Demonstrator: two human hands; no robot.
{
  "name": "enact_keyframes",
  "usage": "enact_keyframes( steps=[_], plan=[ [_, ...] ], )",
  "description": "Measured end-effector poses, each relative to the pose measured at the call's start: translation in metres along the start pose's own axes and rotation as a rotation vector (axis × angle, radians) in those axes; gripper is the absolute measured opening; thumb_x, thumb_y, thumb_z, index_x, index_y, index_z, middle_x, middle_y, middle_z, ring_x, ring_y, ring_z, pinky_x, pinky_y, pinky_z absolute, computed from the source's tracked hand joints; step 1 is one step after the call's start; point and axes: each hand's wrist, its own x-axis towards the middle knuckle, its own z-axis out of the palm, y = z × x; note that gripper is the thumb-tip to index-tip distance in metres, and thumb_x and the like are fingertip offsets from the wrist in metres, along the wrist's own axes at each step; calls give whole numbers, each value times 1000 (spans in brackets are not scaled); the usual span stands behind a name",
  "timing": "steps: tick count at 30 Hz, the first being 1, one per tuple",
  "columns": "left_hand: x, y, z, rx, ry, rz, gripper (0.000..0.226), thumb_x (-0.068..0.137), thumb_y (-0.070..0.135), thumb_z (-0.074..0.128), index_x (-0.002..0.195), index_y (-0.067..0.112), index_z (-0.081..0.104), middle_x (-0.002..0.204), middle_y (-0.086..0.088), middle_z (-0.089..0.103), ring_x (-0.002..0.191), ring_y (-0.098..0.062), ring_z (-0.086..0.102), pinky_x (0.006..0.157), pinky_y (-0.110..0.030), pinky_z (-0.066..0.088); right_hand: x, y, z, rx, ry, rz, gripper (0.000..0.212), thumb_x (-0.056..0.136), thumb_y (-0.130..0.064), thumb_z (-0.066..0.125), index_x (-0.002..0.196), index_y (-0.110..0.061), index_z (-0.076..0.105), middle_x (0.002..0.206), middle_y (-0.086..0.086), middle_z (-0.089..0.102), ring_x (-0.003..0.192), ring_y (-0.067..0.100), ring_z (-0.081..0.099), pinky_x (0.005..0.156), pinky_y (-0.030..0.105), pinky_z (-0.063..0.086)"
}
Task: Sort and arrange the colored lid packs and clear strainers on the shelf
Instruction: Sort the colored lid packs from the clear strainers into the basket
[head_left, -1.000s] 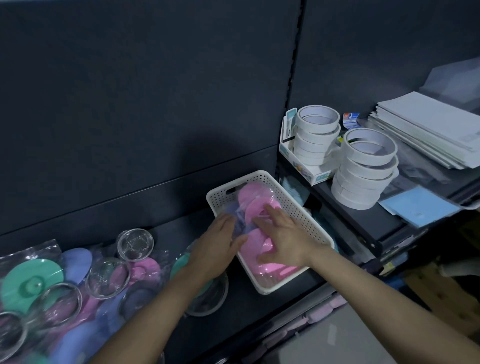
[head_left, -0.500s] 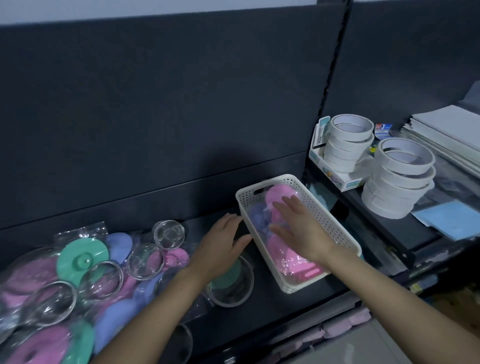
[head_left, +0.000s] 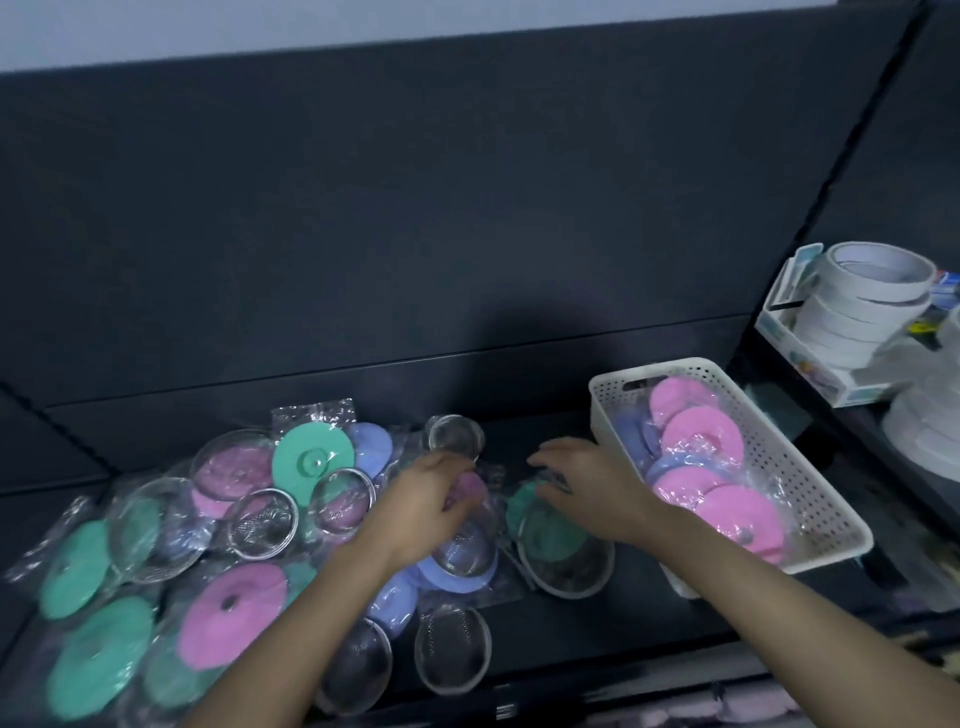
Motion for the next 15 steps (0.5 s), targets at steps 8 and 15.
enact_keyframes(
  steps=[8,15],
  plan=[
    [-15,-19,15,217,-139,195,66,58,57,55,113,21,61,107,2,64,107,-20,57,100,-26,31,-4,-2,27,-133,-342,126,53,78,-32,65,126,-14,52,130,10,51,124,28,45,103,29,37],
    [-2,-14,23,194,28,94,66,61,52,54,119,21,60,103,2,62,95,-25,59,92,-30,29,-7,7,26,-152,-300,165,66,70,-42,66,130,-27,43,129,12,46,121,36,44,102,36,41]
  ],
)
